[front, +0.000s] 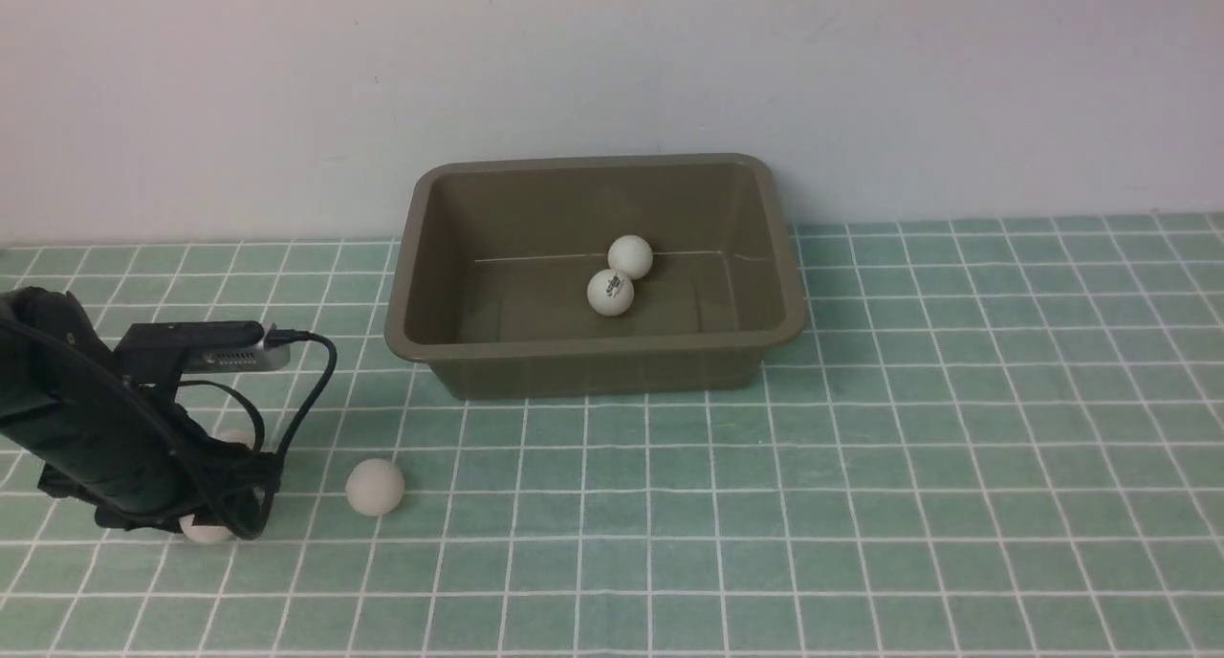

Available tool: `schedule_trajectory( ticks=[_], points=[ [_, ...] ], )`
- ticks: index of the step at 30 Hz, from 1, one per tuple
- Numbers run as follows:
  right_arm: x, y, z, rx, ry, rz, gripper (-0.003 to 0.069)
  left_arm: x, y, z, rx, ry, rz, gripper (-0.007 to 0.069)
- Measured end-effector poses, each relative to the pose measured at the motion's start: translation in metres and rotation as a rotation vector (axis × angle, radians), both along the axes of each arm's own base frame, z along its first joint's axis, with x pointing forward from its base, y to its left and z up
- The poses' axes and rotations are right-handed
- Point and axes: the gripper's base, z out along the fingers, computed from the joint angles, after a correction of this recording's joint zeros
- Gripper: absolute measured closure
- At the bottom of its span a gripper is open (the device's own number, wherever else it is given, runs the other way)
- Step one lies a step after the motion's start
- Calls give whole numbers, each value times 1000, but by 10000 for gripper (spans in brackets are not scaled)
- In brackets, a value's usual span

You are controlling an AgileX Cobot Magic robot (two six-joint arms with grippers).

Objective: Put the table tennis balls in the box on the green coffee tablecloth.
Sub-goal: 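Reach for and grasp a ping pong ball on the table beside the basket, then drop the ball into the bin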

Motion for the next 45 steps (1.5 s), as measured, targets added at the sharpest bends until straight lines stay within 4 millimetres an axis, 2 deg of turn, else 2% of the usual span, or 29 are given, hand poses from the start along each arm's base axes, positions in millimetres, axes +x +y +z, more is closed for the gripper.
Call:
schedule_trajectory(
  ticks=[4,6,10,12,14,16,18,20,22,23,26,30,33,35,37,40,45],
  points=[
    [0,0,0,-3,0,-3,148,0,-2,21,-22,61,-37,272],
    [0,-1,0,-5,0,-5,148,3,-3,43,-37,75,-55,272],
    [0,-1,0,-12,-2,-13,148,13,-9,107,-105,-6,-76,272],
    [0,-2,0,-13,-2,-15,148,17,-12,122,-129,-44,-93,272],
    [0,-2,0,-15,-3,-16,148,32,-30,160,-204,-216,-175,272],
    [0,-2,0,-15,-3,-16,148,39,-41,173,-225,-308,-225,272],
    [0,-2,0,-15,-3,-17,148,48,-61,184,-260,-420,-296,272],
    [0,-2,0,-15,-3,-17,148,59,-97,186,-289,-535,-404,272],
    [0,-2,0,-15,-3,-17,148,71,-129,172,-261,-606,-493,272],
    [0,-2,0,-15,-3,-17,148,72,-135,168,-260,-603,-506,272],
    [0,-2,0,-15,-3,-17,148,88,-165,133,-213,-615,-553,272],
    [0,-2,0,-4,-2,-21,148,106,-179,81,-195,-542,-529,253],
    [0,-2,0,-2,-1,-22,148,113,-180,61,-195,-506,-499,197],
    [0,-2,0,-1,-1,-22,148,115,-180,53,-194,-488,-491,133],
    [0,-2,0,0,-1,-23,148,115,-180,54,-188,-493,-500,104],
    [0,-2,0,1,-1,-23,148,114,-178,73,-152,-517,-562,93],
    [0,-2,0,2,-1,-23,148,104,-158,124,-116,-539,-580,92]
  ],
)
